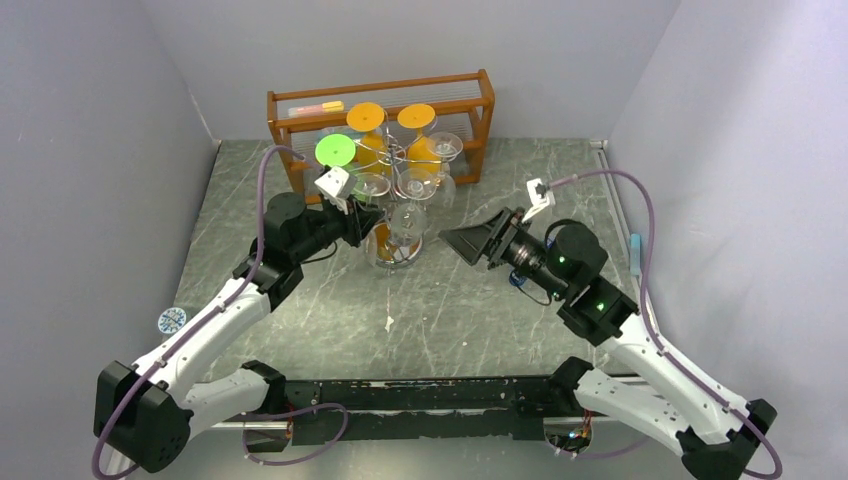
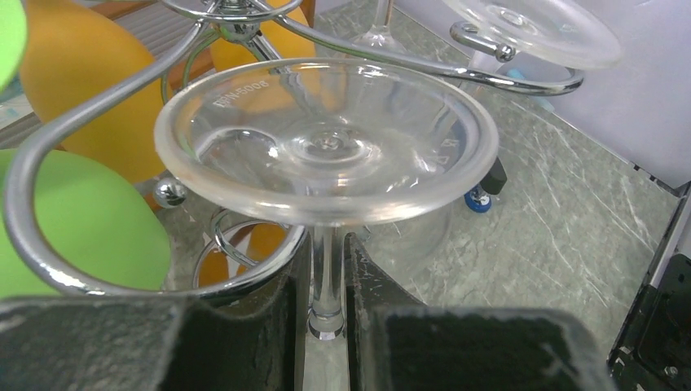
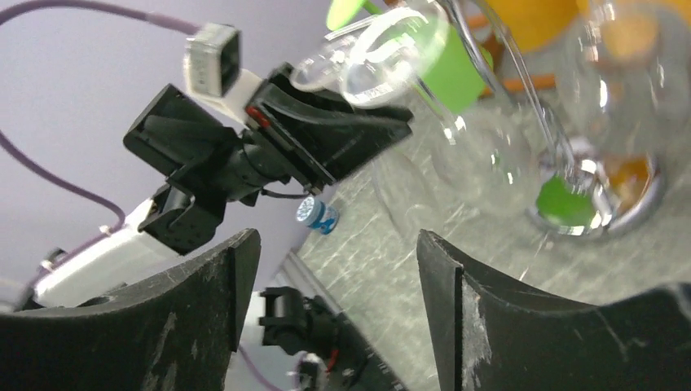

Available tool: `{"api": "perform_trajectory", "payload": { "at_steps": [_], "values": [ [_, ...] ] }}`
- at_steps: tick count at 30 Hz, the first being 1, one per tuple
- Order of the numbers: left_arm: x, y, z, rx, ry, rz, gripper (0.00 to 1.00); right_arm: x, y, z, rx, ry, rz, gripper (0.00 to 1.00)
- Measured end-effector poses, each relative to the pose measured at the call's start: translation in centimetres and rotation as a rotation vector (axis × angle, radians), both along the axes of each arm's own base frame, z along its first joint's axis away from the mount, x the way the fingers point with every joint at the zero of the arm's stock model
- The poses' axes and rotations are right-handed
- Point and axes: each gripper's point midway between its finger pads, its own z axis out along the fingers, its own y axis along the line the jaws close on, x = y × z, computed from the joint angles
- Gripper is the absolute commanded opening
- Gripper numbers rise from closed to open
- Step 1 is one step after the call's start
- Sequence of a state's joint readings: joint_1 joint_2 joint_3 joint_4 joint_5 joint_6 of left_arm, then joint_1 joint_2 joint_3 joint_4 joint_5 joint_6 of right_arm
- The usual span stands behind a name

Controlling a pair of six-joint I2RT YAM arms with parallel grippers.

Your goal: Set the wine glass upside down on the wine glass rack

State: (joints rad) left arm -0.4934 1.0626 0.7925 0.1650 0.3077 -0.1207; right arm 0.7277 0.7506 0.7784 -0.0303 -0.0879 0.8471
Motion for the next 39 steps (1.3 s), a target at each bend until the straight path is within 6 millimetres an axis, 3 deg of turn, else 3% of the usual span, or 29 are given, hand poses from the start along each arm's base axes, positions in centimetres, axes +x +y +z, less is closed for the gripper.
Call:
{"api": "perform_trajectory", "payload": {
  "at_steps": [8, 13, 17, 21, 24, 29, 39],
  "values": [
    [0.0, 0.2, 0.1, -0.012, 0.004, 0.014, 0.05, 1.0, 3.2, 6.9, -0.202, -0.393, 0.125, 0.69],
    [0.0, 0.3, 0.3, -0.022, 0.009, 0.025, 0.05, 0.9, 6.9, 8.8, -0.343, -0.637, 0.215, 0.69],
    [0.2, 0.6, 0.3, -0.026, 0.012, 0.047, 0.05, 1.2, 10.0, 8.5, -0.483, -0.819, 0.263, 0.65],
    [0.6, 1.0, 0.2, -0.024, 0.014, 0.079, 0.05, 2.3, 12.0, 6.8, -0.641, -0.959, 0.288, 0.55],
    [0.8, 1.3, 0.1, -0.022, 0.022, 0.102, 0.05, 3.6, 12.3, 5.9, -0.75, -1.022, 0.28, 0.55],
    [1.0, 1.6, 0.1, -0.028, 0.027, 0.125, 0.05, 5.5, 12.4, 6.6, -0.851, -1.095, 0.225, 0.57],
    [0.6, 3.2, 2.0, -0.099, -0.045, 0.204, 0.05, 5.6, 11.8, 7.6, -0.84, -1.123, 0.175, 0.6]
  ]
}}
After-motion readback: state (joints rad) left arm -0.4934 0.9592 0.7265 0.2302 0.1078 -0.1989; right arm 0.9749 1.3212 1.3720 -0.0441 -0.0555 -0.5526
